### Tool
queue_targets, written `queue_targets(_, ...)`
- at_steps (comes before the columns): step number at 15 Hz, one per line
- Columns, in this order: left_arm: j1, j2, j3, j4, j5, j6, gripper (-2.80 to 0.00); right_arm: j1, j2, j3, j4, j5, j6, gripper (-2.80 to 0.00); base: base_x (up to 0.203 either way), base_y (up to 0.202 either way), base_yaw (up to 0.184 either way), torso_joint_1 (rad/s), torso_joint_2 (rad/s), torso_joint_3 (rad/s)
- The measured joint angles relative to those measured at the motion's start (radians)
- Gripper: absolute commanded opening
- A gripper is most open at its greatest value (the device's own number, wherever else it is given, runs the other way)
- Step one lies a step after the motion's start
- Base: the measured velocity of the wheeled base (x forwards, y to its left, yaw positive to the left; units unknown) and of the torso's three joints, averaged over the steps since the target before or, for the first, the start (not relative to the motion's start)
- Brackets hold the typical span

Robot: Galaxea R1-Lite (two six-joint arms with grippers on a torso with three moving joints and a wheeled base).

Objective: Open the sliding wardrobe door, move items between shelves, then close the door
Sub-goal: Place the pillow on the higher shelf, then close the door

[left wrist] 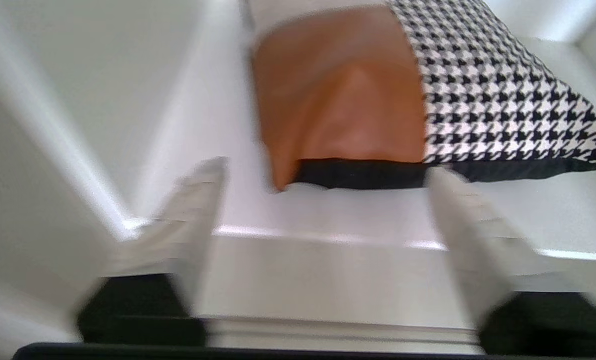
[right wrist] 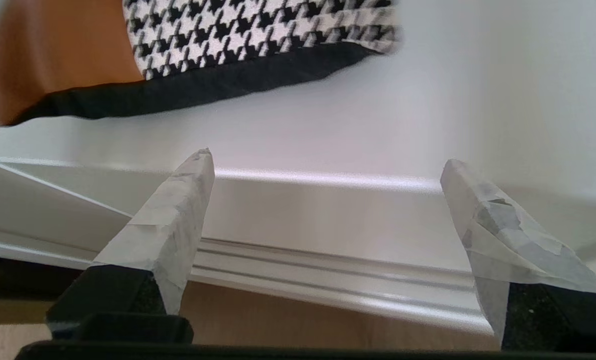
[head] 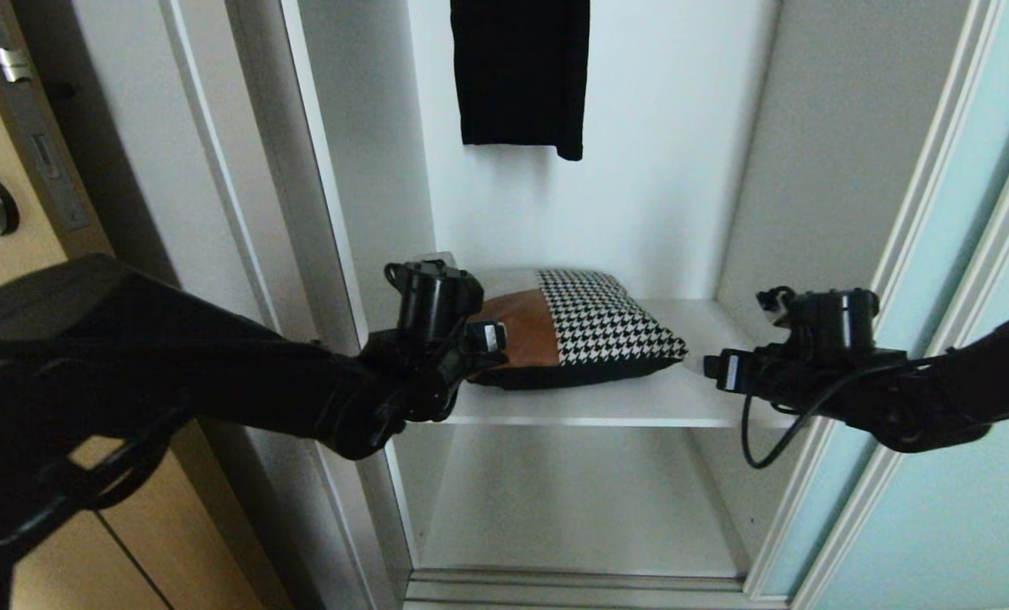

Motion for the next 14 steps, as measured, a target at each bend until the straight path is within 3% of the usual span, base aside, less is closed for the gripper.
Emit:
queue_targets(4, -0.005, -0.271, 0.225, 0.020, 0.027, 0.042, -2.80, 0.006, -0.261, 0.234, 0.012, 0.000, 0.005, 0.00, 0.000, 0.000, 0.000, 0.000, 0.00, 0.000)
queue_targets(5, -0.004, -0.344, 0.296, 0.021, 0.044, 0.063, -2.80, 0.006, -0.330, 0.289, 0.018, -0.003, 0.006, -2.80, 0.000, 0.000, 0.000, 0.000, 0.00, 0.000)
queue_targets(8, 0.026, -0.534, 0.470, 0.020, 0.140, 0.100, -2.80, 0.009, -0.512, 0.401, 0.072, -0.006, 0.007, -2.80, 0.000, 0.000, 0.000, 0.000, 0.00, 0.000)
queue_targets(14, 0.126, -0.827, 0.744, 0.018, 0.313, 0.107, -2.80, 0.024, -0.895, 0.514, 0.342, -0.009, 0.003, -2.80, 0.000, 0.000, 0.000, 0.000, 0.00, 0.000)
